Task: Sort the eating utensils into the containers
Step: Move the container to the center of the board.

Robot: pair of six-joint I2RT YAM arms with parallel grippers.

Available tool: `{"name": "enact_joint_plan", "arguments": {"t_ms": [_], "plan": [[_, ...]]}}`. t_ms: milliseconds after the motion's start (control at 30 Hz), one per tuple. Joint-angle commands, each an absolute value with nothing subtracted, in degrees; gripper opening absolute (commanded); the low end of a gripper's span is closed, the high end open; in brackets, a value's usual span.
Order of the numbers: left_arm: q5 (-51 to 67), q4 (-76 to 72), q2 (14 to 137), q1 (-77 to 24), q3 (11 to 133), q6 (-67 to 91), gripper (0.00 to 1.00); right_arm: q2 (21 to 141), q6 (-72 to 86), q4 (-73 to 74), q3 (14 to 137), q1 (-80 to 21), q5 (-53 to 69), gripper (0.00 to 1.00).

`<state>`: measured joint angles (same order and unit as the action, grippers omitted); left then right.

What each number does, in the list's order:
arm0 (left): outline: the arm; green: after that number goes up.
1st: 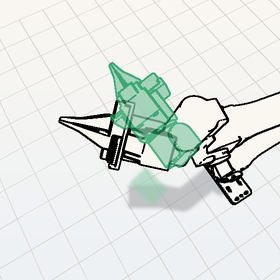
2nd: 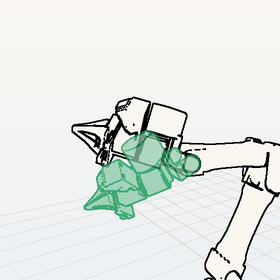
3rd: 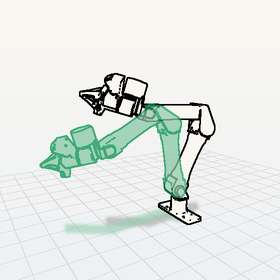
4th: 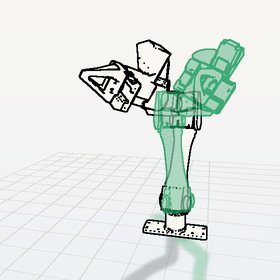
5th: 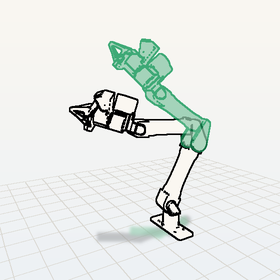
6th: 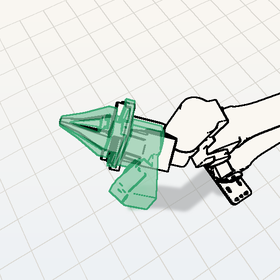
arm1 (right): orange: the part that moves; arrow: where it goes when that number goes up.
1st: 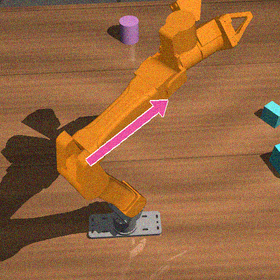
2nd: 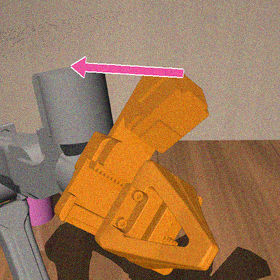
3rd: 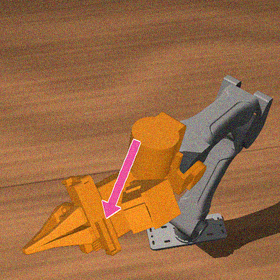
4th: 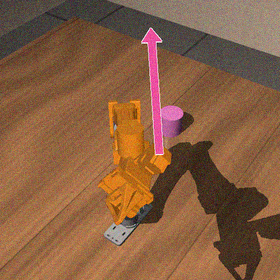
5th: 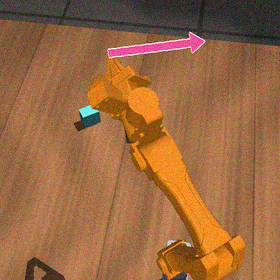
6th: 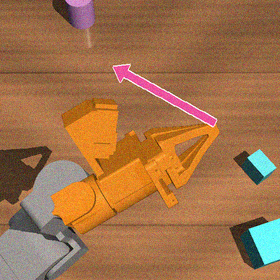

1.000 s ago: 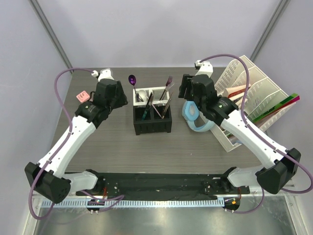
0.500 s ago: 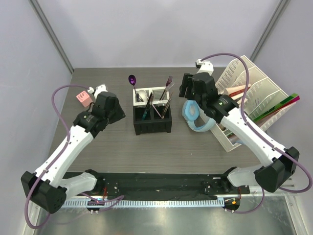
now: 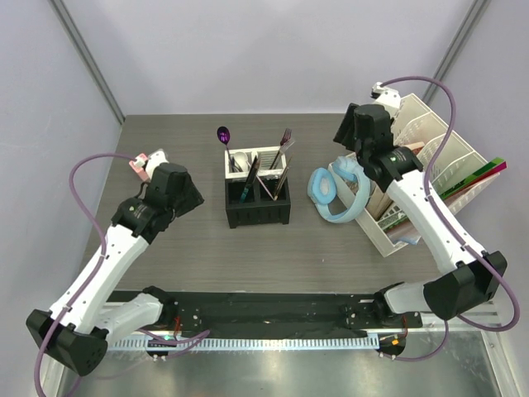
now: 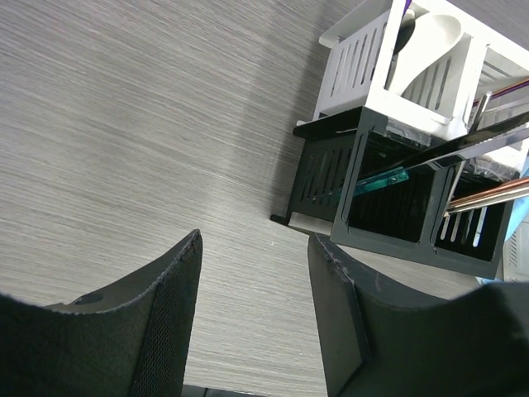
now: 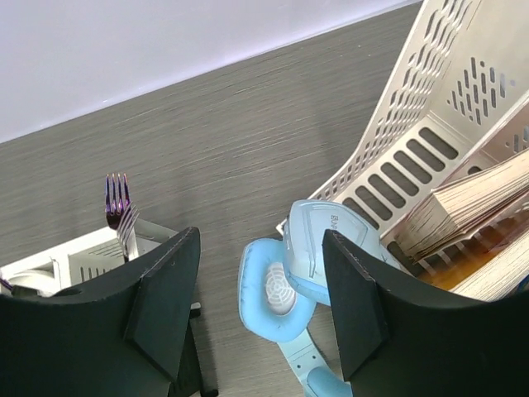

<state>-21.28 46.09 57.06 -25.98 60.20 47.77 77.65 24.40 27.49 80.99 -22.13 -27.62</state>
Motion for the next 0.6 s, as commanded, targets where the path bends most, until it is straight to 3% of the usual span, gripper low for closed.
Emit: {"name": "enact_joint_plan", "arguments": {"t_ms": [0, 167, 367, 567], "plan": [[-21.18, 45.97, 60.53, -25.31, 63.54, 46.59, 0.55, 75.85, 26.63, 26.72, 79.72, -20.83, -24.27, 0.66], [-19.87, 46.49, 66.52, -24.17, 67.14, 45.26, 0.51, 78.39, 26.45, 26.72, 76.47, -20.65, -12.24, 0.69], [-17.23, 42.81, 68.47, -24.08, 65.93, 44.47, 0.5, 76.3, 24.62, 27.34, 67.95, -20.65, -13.54, 0.65], [-14.5, 41.66, 70.75, -23.91, 65.57, 44.3, 0.49, 78.3, 23.9, 27.07, 63.55, -21.01, -6.77, 0.57]]}}
